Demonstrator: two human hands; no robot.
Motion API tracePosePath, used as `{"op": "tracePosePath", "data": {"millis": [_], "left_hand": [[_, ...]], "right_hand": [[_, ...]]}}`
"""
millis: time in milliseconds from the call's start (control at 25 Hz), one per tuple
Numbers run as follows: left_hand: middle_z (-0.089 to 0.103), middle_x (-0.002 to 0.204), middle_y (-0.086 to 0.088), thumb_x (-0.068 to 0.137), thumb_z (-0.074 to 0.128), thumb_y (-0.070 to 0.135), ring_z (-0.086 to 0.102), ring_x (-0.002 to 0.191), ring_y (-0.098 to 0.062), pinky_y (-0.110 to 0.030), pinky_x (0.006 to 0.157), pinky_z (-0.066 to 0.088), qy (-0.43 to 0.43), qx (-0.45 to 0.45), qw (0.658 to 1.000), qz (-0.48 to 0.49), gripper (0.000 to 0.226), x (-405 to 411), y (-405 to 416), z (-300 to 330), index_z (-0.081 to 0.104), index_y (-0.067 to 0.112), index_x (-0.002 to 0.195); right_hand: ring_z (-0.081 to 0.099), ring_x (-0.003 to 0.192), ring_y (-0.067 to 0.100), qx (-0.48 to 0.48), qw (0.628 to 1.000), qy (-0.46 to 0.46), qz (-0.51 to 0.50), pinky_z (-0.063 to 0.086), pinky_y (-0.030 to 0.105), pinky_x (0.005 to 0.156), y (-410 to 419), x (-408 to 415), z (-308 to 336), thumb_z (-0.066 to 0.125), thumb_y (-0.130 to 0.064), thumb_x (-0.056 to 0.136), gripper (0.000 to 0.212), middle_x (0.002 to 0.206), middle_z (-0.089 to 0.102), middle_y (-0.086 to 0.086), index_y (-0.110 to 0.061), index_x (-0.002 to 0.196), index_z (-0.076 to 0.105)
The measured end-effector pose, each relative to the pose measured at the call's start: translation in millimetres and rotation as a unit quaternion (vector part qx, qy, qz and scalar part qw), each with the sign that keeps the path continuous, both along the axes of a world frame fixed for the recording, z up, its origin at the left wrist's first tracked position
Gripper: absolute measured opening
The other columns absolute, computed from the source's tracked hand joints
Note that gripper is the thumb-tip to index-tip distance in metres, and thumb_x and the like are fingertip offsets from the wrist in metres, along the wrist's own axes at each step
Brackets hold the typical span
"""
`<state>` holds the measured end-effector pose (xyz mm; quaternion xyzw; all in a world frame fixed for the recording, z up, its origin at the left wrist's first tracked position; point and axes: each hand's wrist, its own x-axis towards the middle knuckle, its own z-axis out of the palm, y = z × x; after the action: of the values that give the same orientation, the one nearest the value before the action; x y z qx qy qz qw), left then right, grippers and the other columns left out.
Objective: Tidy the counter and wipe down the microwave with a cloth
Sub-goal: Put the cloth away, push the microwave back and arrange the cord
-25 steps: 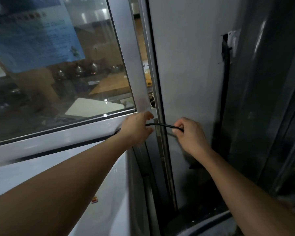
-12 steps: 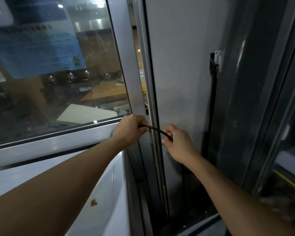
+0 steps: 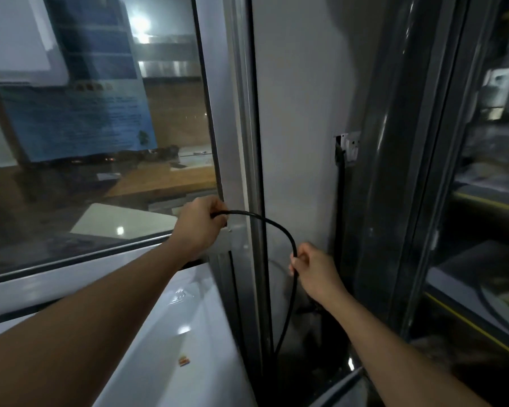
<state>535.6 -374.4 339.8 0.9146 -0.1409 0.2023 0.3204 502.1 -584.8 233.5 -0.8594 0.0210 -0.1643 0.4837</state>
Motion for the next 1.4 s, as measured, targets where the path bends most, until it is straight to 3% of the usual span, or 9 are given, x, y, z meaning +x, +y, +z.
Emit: {"op": "tracePosePath", "data": {"millis": [120,240,360,480,640,840,920,1280,1400], "left_hand": [[0.065,0.084,0.001,0.086,0.061,0.016,0.060,0.079,-0.016,-0.028,0.070,0.048,-0.027,0.050,0.997,-0.045,0.008,-12.4,-12.0,30.8,0.066,0.019,0.092],[0.061,0.081,0.005,0.087,0.059,0.015,0.057,0.075,-0.012,-0.024,0.068,0.043,-0.067,0.101,0.987,-0.107,0.013,-30.1,-30.1,57.2,0.068,0.017,0.096],[0.060,0.082,0.009,0.088,0.059,0.015,0.055,0.077,-0.007,-0.021,0.074,0.041,-0.087,0.091,0.983,-0.136,0.014,-48.6,-38.0,76.6,0.070,0.015,0.097],[0.062,0.080,0.004,0.089,0.059,0.014,0.059,0.078,-0.012,-0.024,0.074,0.048,-0.046,0.031,0.990,-0.129,0.011,-61.5,-34.1,85.1,0.069,0.014,0.094],[0.064,0.082,-0.005,0.091,0.056,0.009,0.062,0.080,-0.019,-0.028,0.073,0.051,0.008,-0.169,0.983,-0.078,0.009,-68.7,-17.9,93.4,0.064,0.009,0.095],[0.067,0.086,-0.010,0.091,0.057,0.010,0.065,0.085,-0.023,-0.040,0.083,0.054,0.030,-0.163,0.983,-0.074,0.007,-78.8,-7.2,94.5,0.062,0.010,0.095],[0.068,0.086,-0.011,0.090,0.056,0.008,0.066,0.088,-0.027,-0.044,0.086,0.054,0.028,-0.162,0.983,-0.081,0.007,-82.6,-10.6,93.4,0.062,0.010,0.093],[0.066,0.084,-0.012,0.090,0.055,0.004,0.061,0.081,-0.024,-0.025,0.064,0.046,0.025,-0.170,0.981,-0.087,0.012,-79.5,-42.6,92.1,0.062,0.013,0.086],[0.068,0.103,-0.008,0.090,0.058,0.009,0.060,0.092,-0.018,-0.024,0.078,0.043,0.024,-0.144,0.985,-0.089,0.017,-73.6,-52.9,93.1,0.063,0.011,0.106]], "right_hand": [[0.055,0.064,0.012,-0.003,0.999,-0.052,0.005,0.042,0.012,0.056,2.3,-18.5,53.9,0.050,-0.006,0.093,0.029,0.070,0.061,0.000,-0.022,0.068,0.048],[0.057,0.068,0.017,-0.028,0.996,-0.082,0.006,0.046,0.025,0.063,12.5,-34.7,98.8,0.053,-0.008,0.091,0.017,0.076,0.065,0.010,-0.015,0.075,0.053],[0.058,0.070,0.018,-0.056,0.993,-0.104,0.009,0.045,0.026,0.063,17.5,-53.0,129.5,0.056,-0.014,0.090,0.007,0.082,0.066,0.010,-0.016,0.083,0.056],[0.058,0.078,0.010,-0.108,0.991,-0.069,0.027,0.042,0.017,0.062,7.5,-74.0,132.1,0.061,-0.019,0.087,0.008,0.088,0.063,-0.002,-0.023,0.092,0.056],[0.059,0.084,0.016,-0.157,0.987,0.015,0.035,0.044,0.021,0.067,-22.5,-97.9,100.2,0.057,-0.019,0.091,0.004,0.092,0.065,0.003,-0.018,0.087,0.057],[0.061,0.069,0.020,-0.104,0.994,0.017,-0.002,0.056,0.039,0.066,-53.2,-118.8,113.9,0.052,-0.016,0.095,0.020,0.074,0.065,0.005,-0.011,0.075,0.054],[0.060,0.068,0.018,-0.093,0.995,-0.002,-0.016,0.054,0.035,0.058,-59.3,-123.4,136.4,0.048,-0.010,0.095,0.016,0.074,0.063,0.006,-0.012,0.080,0.053],[0.060,0.073,0.017,-0.040,0.995,-0.077,-0.054,0.058,0.036,0.064,-74.4,-125.1,230.6,0.043,-0.003,0.096,0.019,0.088,0.061,0.015,-0.014,0.082,0.050],[0.059,0.070,0.017,-0.019,0.994,-0.089,-0.059,0.057,0.035,0.063,-75.5,-114.5,256.7,0.043,-0.004,0.097,0.022,0.086,0.060,0.015,-0.015,0.079,0.049]]}}
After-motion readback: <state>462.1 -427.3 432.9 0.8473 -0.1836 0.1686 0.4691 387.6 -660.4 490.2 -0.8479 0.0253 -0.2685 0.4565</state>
